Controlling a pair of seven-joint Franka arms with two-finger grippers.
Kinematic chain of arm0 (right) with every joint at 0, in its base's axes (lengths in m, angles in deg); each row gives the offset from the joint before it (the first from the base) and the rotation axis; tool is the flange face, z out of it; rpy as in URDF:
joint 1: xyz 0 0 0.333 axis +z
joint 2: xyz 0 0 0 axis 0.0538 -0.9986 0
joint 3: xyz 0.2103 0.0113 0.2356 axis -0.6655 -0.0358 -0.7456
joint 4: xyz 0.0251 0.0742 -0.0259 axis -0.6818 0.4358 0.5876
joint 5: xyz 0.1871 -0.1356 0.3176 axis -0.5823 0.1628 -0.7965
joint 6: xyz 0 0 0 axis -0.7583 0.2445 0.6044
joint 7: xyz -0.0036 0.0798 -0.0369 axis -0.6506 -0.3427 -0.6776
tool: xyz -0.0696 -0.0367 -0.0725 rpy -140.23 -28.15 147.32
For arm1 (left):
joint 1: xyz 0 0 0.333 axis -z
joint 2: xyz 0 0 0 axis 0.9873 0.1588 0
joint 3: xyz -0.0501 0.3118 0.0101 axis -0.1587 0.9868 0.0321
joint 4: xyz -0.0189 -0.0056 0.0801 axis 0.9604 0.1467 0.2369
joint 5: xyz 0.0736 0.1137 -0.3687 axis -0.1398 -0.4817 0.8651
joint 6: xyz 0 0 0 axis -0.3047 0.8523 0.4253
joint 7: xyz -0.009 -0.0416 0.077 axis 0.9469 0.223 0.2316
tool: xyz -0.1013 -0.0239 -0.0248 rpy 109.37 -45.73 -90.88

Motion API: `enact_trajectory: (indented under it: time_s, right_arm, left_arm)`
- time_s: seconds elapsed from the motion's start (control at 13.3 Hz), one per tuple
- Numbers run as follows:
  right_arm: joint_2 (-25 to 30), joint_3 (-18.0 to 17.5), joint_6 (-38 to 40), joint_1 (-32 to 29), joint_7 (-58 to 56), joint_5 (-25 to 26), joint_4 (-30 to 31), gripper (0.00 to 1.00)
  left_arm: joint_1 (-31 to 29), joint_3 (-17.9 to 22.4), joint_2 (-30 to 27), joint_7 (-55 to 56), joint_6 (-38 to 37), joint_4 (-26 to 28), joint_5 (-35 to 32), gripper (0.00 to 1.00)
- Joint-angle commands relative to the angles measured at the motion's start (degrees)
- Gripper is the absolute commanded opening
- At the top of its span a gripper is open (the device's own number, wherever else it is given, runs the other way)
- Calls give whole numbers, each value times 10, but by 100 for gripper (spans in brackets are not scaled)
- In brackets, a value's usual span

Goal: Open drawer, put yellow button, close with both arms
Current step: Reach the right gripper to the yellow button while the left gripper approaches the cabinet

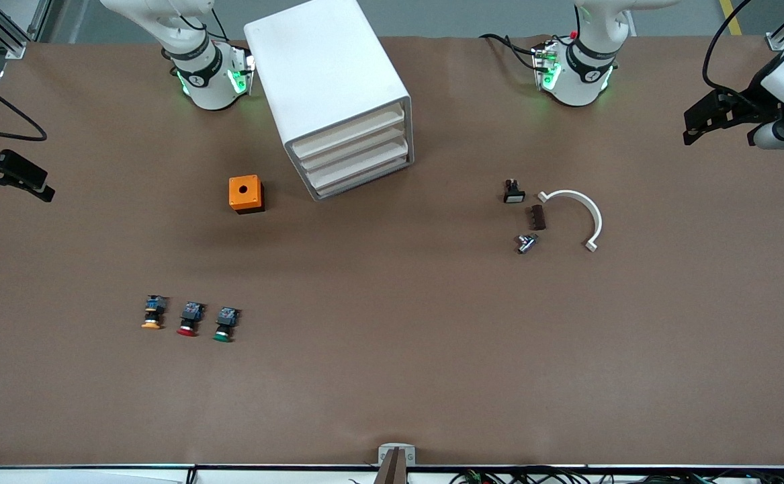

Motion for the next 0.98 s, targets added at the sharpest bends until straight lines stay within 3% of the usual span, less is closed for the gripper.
enact_trajectory:
  time_s: [0.0,0.38,0.68,0.9]
  right_arm:
    - [0,-6,-5,-9,2,-1,-1,100]
    - [-12,-6,-11,-6,-3,-1,-8,100]
    - [-74,-4,-56,-11,-82,-4,-8,100]
    - [-128,-4,-87,-10,-92,-11,-8,100]
  left_arm:
    - [-2,1,6,-2,-10,-10,7,100]
    - [-1,0,39,0,-10,-49,3,100]
    - [10,-7,103,3,-6,-58,8,100]
    - [22,-7,160,65,12,-79,33,100]
